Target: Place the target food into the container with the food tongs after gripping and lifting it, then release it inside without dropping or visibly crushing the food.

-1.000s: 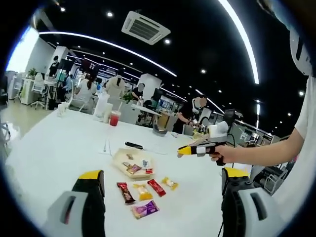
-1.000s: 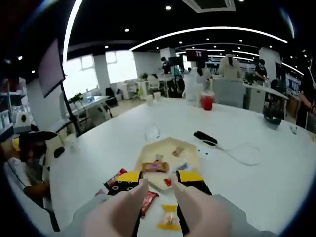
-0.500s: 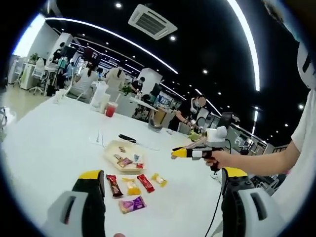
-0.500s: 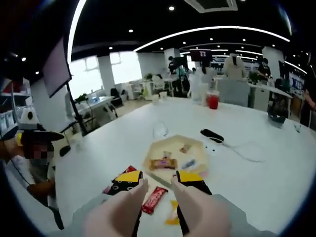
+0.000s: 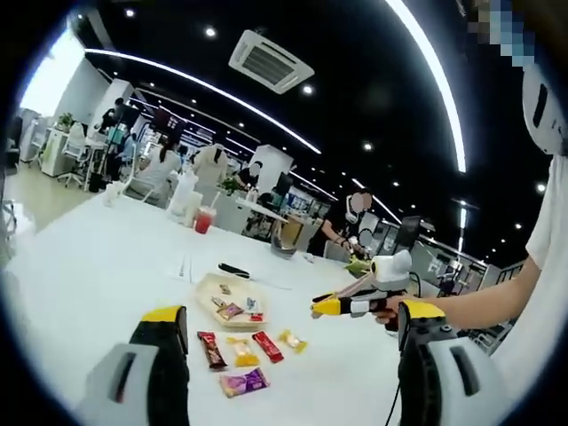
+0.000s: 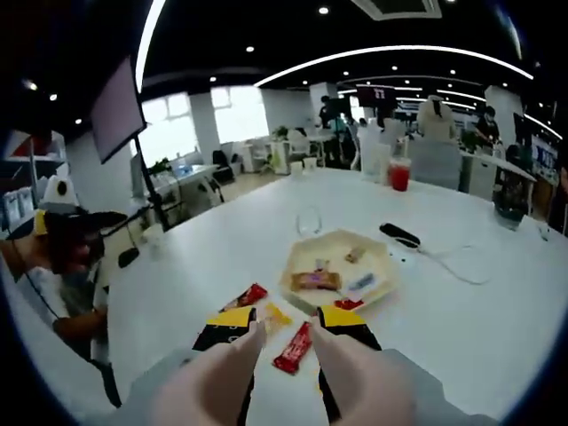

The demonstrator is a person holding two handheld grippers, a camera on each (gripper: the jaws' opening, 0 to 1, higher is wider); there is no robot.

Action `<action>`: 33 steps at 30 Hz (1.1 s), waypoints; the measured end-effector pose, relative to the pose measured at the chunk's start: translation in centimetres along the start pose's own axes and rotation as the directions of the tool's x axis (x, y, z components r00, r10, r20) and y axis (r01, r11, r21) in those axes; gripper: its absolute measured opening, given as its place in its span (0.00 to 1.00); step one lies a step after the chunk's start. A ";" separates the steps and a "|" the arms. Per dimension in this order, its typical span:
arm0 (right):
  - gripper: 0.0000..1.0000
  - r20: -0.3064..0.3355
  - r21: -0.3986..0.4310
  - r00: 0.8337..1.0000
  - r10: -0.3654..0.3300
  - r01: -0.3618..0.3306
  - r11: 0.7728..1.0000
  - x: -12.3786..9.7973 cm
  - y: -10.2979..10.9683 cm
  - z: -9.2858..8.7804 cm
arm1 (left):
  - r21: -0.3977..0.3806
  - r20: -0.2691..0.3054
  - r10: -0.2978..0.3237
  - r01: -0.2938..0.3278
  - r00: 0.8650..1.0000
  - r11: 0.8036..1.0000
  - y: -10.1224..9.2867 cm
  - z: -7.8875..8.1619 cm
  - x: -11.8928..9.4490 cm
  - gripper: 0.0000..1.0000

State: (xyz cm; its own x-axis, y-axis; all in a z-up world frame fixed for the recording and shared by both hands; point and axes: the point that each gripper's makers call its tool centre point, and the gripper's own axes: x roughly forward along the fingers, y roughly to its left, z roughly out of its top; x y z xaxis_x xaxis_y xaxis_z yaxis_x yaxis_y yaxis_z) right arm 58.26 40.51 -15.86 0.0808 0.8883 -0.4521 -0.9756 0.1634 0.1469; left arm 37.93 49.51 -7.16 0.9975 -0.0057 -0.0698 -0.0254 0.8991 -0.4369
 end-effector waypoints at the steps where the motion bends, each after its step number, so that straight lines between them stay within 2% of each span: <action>1: 0.26 0.000 0.013 1.000 0.004 -0.004 1.000 0.0 0.3 -0.1 | -0.006 -0.025 0.005 -0.005 1.000 1.000 0.2 -0.3 0.1 0.99; 5: 0.27 -0.011 0.003 1.000 0.019 -0.018 1.000 0.2 1.0 -0.3 | 0.021 -0.041 -0.003 0.004 0.999 1.000 -0.3 -0.1 -0.2 0.99; 6: 0.27 -0.003 0.007 1.000 0.019 -0.019 1.000 0.2 1.1 -0.1 | 0.085 -0.033 -0.017 0.020 0.999 0.996 -0.7 0.2 -0.2 0.99; 7: 0.27 0.002 0.016 1.000 0.019 -0.019 1.000 0.2 1.2 0.0 | 0.129 0.011 -0.020 0.018 1.000 0.992 -1.0 0.9 0.0 0.99; 10: 0.27 0.003 0.029 1.000 0.008 -0.008 1.000 0.3 1.3 -0.2 | 0.131 0.050 -0.052 0.045 0.997 0.990 -1.8 1.5 0.3 0.99; 11: 0.27 -0.005 0.030 1.000 0.015 -0.015 0.999 0.5 1.7 -0.4 | 0.160 0.076 -0.061 0.048 0.995 0.986 -2.1 2.1 0.4 0.99; 12: 0.27 -0.008 0.025 1.000 0.019 -0.019 1.000 0.5 1.8 -0.4 | 0.176 0.088 -0.061 0.045 0.994 0.983 -2.2 2.3 0.4 0.99; 13: 0.27 -0.020 -0.004 0.999 0.028 -0.028 1.000 0.6 2.1 -0.5 | 0.216 0.126 -0.048 0.019 0.991 0.976 -2.0 3.1 0.3 0.99; 15: 0.27 -0.016 -0.034 0.999 0.033 -0.033 0.999 0.6 2.5 -0.3 | 0.248 0.172 -0.069 0.025 0.983 0.968 -2.5 3.9 0.0 0.99; 17: 0.27 -0.014 -0.033 0.999 0.036 -0.037 0.999 0.6 2.6 -0.1 | 0.233 0.196 -0.080 0.033 0.977 0.972 -2.8 4.3 -0.2 0.99; 18: 0.27 -0.012 -0.029 0.999 0.037 -0.038 0.999 0.6 2.5 -0.1 | 0.229 0.190 -0.077 0.033 0.979 0.973 -2.7 4.1 -0.1 0.99; 20: 0.27 -0.011 -0.022 0.999 0.043 -0.043 0.999 0.7 2.7 0.0 | 0.171 0.109 -0.081 0.062 0.991 0.983 -2.8 2.8 0.0 0.99; 22: 0.27 -0.011 -0.026 0.999 0.047 -0.047 0.999 0.8 2.8 0.1 | 0.174 0.104 -0.063 0.045 0.993 0.984 -2.5 2.7 0.1 0.99; 23: 0.27 -0.011 -0.035 0.999 0.050 -0.051 0.998 1.0 2.8 0.2 | 0.159 0.068 -0.012 0.001 0.998 0.987 -1.6 1.9 0.0 0.99; 24: 0.27 -0.009 -0.035 0.999 0.051 -0.052 0.998 1.0 2.8 0.3 | 0.035 -0.051 0.028 -0.026 0.998 0.999 -1.1 0.2 -0.2 1.00; 25: 0.27 -0.007 -0.033 0.999 0.053 -0.053 0.998 1.1 2.8 0.4 | 0.027 -0.050 0.021 -0.019 0.999 0.999 -1.0 0.1 -0.2 1.00; 26: 0.27 -0.002 -0.032 0.998 0.055 -0.055 0.998 1.2 3.0 0.5 | 0.085 0.058 0.023 -0.028 0.998 0.996 -0.8 1.4 -0.3 1.00; 27: 0.27 -0.001 -0.032 0.998 0.056 -0.056 0.998 1.2 3.0 0.5 | 0.087 0.069 0.021 -0.027 0.997 0.996 -0.7 1.6 -0.3 1.00; 29: 0.27 -0.001 -0.025 0.998 0.063 -0.063 0.998 1.5 3.4 0.5 | -0.010 0.101 -0.012 0.014 0.995 1.000 -1.1 2.1 -0.4 1.00; 31: 0.27 -0.009 -0.025 0.997 0.075 -0.075 0.997 1.8 3.8 0.2 | -0.031 0.108 -0.068 0.071 0.992 0.997 -1.9 2.1 -0.2 1.00; 32: 0.27 -0.017 -0.034 0.997 0.082 -0.082 0.996 2.0 4.1 0.1 | -0.095 0.086 -0.148 0.156 0.985 0.983 -3.4 1.5 0.1 1.00; 33: 0.27 -0.020 -0.045 0.996 0.087 -0.088 0.995 2.2 4.3 0.0 | -0.146 0.070 -0.166 0.175 0.984 0.974 -4.0 1.2 0.2 1.00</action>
State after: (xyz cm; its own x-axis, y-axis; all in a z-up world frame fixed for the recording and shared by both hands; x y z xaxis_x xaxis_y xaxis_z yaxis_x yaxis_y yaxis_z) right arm 54.26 43.14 -16.25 -0.0082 0.8903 -0.4552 -0.9871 0.0655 0.1460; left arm 38.33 46.45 -4.41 0.9900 -0.1243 0.0667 0.1401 0.8108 -0.5683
